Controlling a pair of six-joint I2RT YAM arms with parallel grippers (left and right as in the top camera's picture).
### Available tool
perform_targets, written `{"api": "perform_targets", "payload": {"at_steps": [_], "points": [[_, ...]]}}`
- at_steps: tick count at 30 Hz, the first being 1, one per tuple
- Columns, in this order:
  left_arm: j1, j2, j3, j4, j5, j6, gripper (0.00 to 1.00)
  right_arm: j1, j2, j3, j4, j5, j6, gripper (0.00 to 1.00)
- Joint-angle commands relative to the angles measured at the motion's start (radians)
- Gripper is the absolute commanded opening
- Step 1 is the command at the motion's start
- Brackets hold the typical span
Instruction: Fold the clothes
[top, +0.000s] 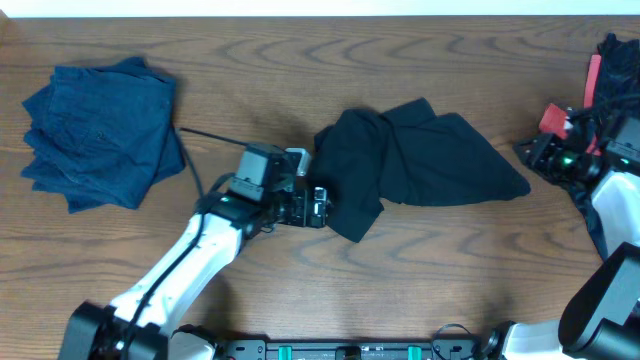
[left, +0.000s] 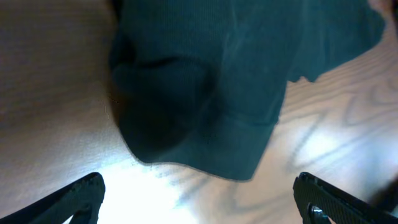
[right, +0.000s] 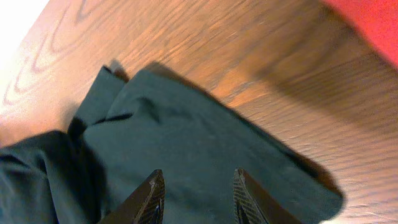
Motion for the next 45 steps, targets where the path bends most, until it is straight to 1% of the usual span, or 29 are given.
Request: {"api": "perform_targets", "payload": {"at_steps": [1,4,6,7,8,10,13,17,20,24,25,27,30,33,35,38,45], "points": [[-0.039,0.069,-0.008,0.046,-0.072,-0.005,1.0,0.061,-0.009,-0.005,-0.011,0.05,-0.028,0.34],[-0.048,0.122,-0.008,0.105,-0.072,-0.005,0.91,0.097,-0.009,-0.005,-0.018,0.08,-0.034,0.34],[-0.048,0.149,-0.008,0.142,-0.074,-0.005,0.82,0.121,-0.009,-0.005,-0.027,0.105,-0.041,0.34],[-0.048,0.159,-0.008,0.161,-0.077,-0.005,0.69,0.131,-0.009,-0.005,-0.031,0.12,-0.045,0.34],[-0.048,0.165,-0.008,0.175,-0.08,-0.005,0.45,0.145,-0.009,-0.005,-0.033,0.143,-0.047,0.34],[-0.047,0.163,-0.007,0.187,-0.08,-0.005,0.06,0.165,-0.009,-0.005,-0.038,0.188,-0.048,0.34],[-0.037,0.132,-0.003,0.166,-0.092,0.0,0.06,0.19,-0.009,-0.005,-0.051,0.235,-0.07,0.33],[0.012,0.037,0.019,0.05,-0.176,0.048,0.06,0.224,-0.008,-0.005,-0.075,0.33,-0.1,0.27],[0.072,-0.061,0.034,-0.014,-0.254,0.07,0.06,0.252,-0.008,-0.005,-0.097,0.387,-0.108,0.27],[0.141,-0.173,0.035,-0.035,-0.255,0.094,0.06,0.28,0.002,-0.014,-0.1,0.433,-0.108,0.27],[0.155,-0.2,0.035,-0.044,-0.255,0.094,0.06,0.286,0.008,-0.016,-0.1,0.438,-0.108,0.3],[0.17,-0.233,0.035,-0.057,-0.255,0.094,0.05,0.294,0.025,-0.018,-0.098,0.441,-0.107,0.4],[0.185,-0.263,0.035,-0.071,-0.256,0.117,0.06,0.298,0.059,-0.018,-0.101,0.465,-0.105,0.42],[0.195,-0.265,0.035,-0.084,-0.298,0.135,0.06,0.298,0.091,-0.018,-0.122,0.571,-0.049,0.45],[0.201,-0.265,0.035,-0.091,-0.313,0.135,0.06,0.298,0.118,-0.018,-0.127,0.615,-0.039,0.47],[0.204,-0.265,0.035,-0.094,-0.323,0.135,0.06,0.298,0.164,-0.018,-0.123,0.624,-0.039,0.49],[0.205,-0.265,0.035,-0.094,-0.322,0.135,0.06,0.298,0.256,-0.018,-0.086,0.624,-0.039,0.49]]}}
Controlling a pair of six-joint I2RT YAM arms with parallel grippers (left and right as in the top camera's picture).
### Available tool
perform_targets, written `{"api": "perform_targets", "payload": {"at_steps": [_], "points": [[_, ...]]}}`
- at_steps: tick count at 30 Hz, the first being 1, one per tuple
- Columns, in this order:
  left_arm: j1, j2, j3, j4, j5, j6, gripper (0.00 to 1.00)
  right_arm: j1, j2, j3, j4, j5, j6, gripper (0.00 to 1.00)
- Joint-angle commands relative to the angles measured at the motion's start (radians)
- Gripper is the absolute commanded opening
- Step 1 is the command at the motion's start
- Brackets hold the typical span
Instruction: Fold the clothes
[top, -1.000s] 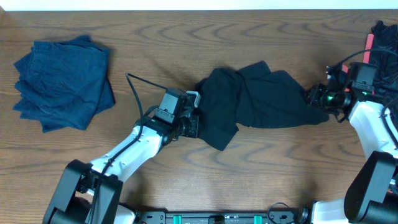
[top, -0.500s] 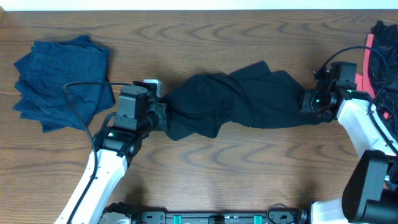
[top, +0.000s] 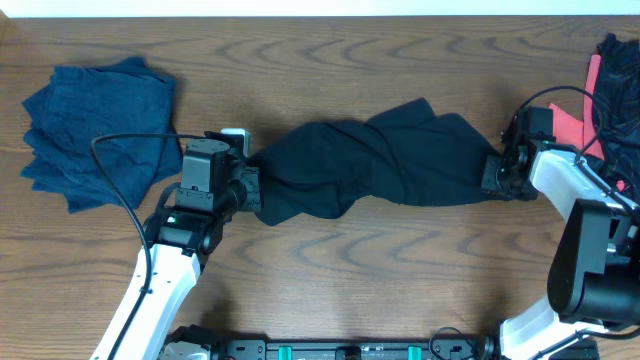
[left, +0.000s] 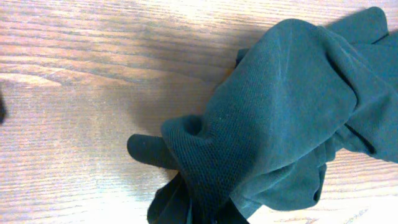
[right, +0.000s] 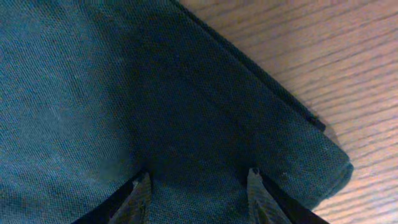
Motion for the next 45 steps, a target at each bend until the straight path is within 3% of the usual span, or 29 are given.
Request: {"api": "perform_targets", "payload": {"at_steps": [1,3,4,5,6,14,24,33,45], "points": [[0.007,-0.007,0.029,-0.002,-0.023,0.02,0.06,0.007,0.079,-0.015,0.016,0.033,0.015,0.49],[0.007,-0.007,0.029,-0.002,-0.023,0.02,0.06,0.007,0.09,-0.015,0.025,0.032,0.015,0.44],[0.007,-0.007,0.029,-0.001,-0.023,0.02,0.06,0.007,0.092,-0.015,0.029,0.032,0.016,0.32],[0.007,-0.007,0.029,-0.001,-0.023,0.02,0.06,0.007,0.092,-0.015,0.03,0.032,0.023,0.05],[0.007,-0.007,0.029,0.0,-0.023,0.02,0.06,0.007,0.092,-0.015,0.032,0.032,0.029,0.01],[0.056,-0.063,0.055,-0.002,-0.039,0.021,0.06,-0.021,0.004,0.007,0.027,0.024,0.091,0.01],[0.116,-0.239,0.118,-0.002,-0.039,0.021,0.06,-0.085,-0.403,0.152,-0.129,0.018,0.09,0.01],[0.116,-0.413,0.143,-0.014,-0.063,0.021,0.06,-0.1,-0.663,0.225,-0.207,0.042,0.09,0.01],[0.116,-0.48,0.143,-0.036,-0.128,0.02,0.06,-0.117,-0.772,0.259,-0.211,0.078,0.089,0.01]]}}
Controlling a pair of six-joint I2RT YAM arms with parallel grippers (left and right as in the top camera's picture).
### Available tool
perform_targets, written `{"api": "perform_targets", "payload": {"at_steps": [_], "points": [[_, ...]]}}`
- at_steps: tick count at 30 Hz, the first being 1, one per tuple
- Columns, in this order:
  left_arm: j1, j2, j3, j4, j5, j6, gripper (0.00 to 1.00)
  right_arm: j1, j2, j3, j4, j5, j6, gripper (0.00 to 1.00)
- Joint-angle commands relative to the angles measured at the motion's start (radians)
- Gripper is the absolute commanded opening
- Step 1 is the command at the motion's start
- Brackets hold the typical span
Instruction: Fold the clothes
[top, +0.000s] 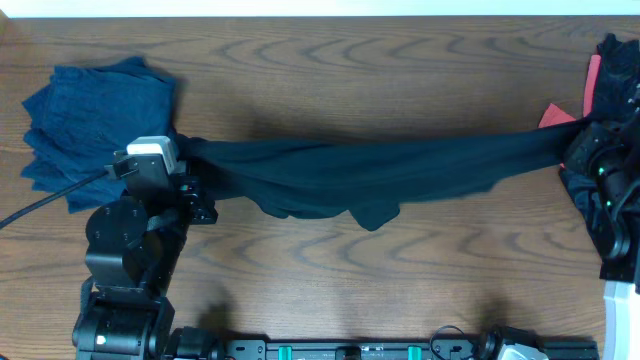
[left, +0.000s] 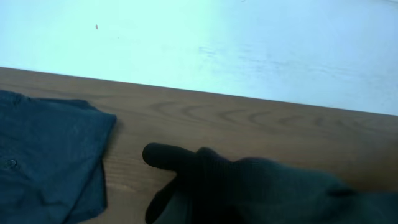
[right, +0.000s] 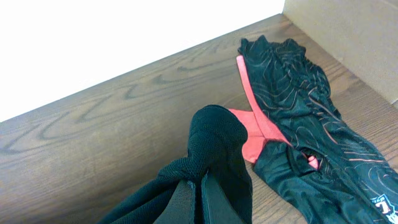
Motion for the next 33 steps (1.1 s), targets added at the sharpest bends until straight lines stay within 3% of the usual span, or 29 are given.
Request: {"api": "perform_targets", "payload": {"at_steps": [1,10,17,18,19,20,21,28,33], "points": [[0.01,0.025,0.034,0.014,-0.034,0.017,0.06,-0.031,0.025,0.02,0.004,0.037,0.011,0.01],[0.01,0.318,0.034,0.207,-0.034,0.017,0.06,-0.028,0.286,0.019,0.072,0.034,0.011,0.01],[0.01,0.634,0.034,0.515,-0.034,0.016,0.09,-0.028,0.517,0.019,0.214,0.034,0.016,0.01],[0.01,0.665,0.034,0.542,-0.034,0.014,0.3,-0.028,0.538,0.019,0.219,0.034,0.033,0.01],[0.01,0.686,0.034,0.555,-0.034,0.013,0.62,-0.028,0.552,0.019,0.221,0.033,0.041,0.01],[0.01,0.701,0.034,0.553,-0.034,0.013,0.86,-0.028,0.564,0.019,0.22,0.033,0.051,0.01],[0.01,0.711,0.034,0.536,-0.033,0.013,0.98,-0.028,0.57,0.019,0.217,0.031,0.057,0.01],[0.008,0.713,0.034,0.237,0.109,0.011,0.98,-0.028,0.572,0.02,0.207,0.026,0.056,0.01],[0.007,0.714,0.029,0.068,0.237,-0.081,0.98,-0.028,0.572,0.019,0.192,0.026,0.056,0.01]]}}
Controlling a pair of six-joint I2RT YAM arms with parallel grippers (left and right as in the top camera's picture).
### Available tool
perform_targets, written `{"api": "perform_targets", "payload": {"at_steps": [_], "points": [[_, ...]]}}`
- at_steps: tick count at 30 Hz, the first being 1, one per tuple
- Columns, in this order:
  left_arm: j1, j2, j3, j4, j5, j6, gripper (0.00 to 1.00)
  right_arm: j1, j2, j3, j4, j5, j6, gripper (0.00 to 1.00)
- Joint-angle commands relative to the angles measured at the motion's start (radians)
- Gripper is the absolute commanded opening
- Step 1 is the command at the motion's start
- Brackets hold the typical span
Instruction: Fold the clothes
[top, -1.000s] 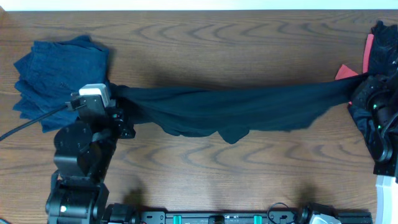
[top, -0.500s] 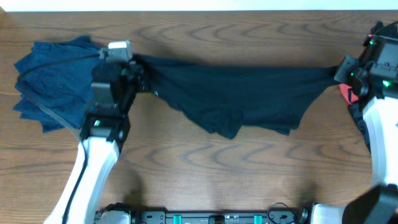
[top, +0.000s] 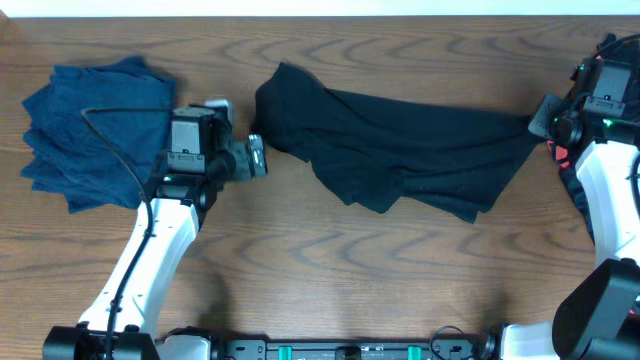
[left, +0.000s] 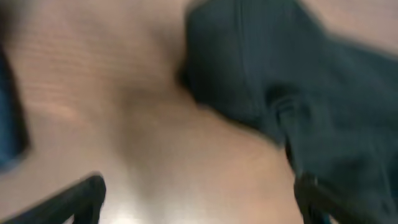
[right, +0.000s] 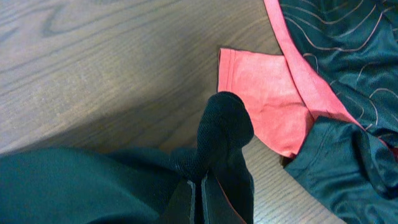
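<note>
A black garment (top: 400, 140) lies spread across the middle of the table, its left end near the back edge. My left gripper (top: 256, 160) stands open just left of it, holding nothing. The blurred left wrist view shows its fingers (left: 84, 198) wide apart over bare wood, the black garment (left: 298, 81) ahead on the right. My right gripper (top: 541, 118) is shut on the garment's right corner. In the right wrist view the gripper (right: 200, 185) pinches a bunched fold of black cloth (right: 221, 134).
A folded blue pile (top: 95, 130) lies at the far left, close behind my left arm. A black garment with red trim (top: 612, 60) lies at the right edge, and its red flap (right: 261, 99) sits just beyond my right gripper's fingers.
The garment was stretched in a long band between both grippers. Now it lies spread on the table; my left gripper has let go and stands open, while the right keeps its corner.
At first the garment lay crumpled, my left gripper open at its left edge and the right one away. Then both were at opposite ends, the left shut on cloth. They held it stretched wide, and now it is laid flat with the left end released.
</note>
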Motion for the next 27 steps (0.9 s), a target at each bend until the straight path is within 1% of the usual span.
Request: {"api": "perform_targets", "payload": {"at_steps": [1,4,10,14,17,22,27], "points": [[0.002,-0.005,0.01,-0.036,0.12,-0.087,0.98,-0.028,-0.014,0.014,-0.005,0.014,0.016,0.01],[-0.01,0.007,-0.002,-0.038,0.172,-0.1,0.98,-0.028,-0.014,0.014,-0.006,0.014,0.016,0.01],[-0.074,0.102,-0.003,-0.002,0.174,-0.105,0.98,-0.028,-0.014,0.014,-0.024,0.0,0.016,0.01],[-0.132,0.2,-0.003,0.056,0.174,-0.161,1.0,-0.028,-0.014,0.014,-0.026,0.0,0.013,0.01],[-0.177,0.27,-0.003,0.122,0.174,-0.197,0.96,-0.028,-0.014,0.014,-0.032,0.0,0.013,0.01],[-0.232,0.339,-0.003,0.193,0.174,-0.269,0.92,-0.028,-0.014,0.014,-0.032,0.0,0.013,0.01],[-0.294,0.399,-0.003,0.248,0.174,-0.331,0.91,-0.028,-0.014,0.014,-0.037,0.0,0.013,0.01]]}}
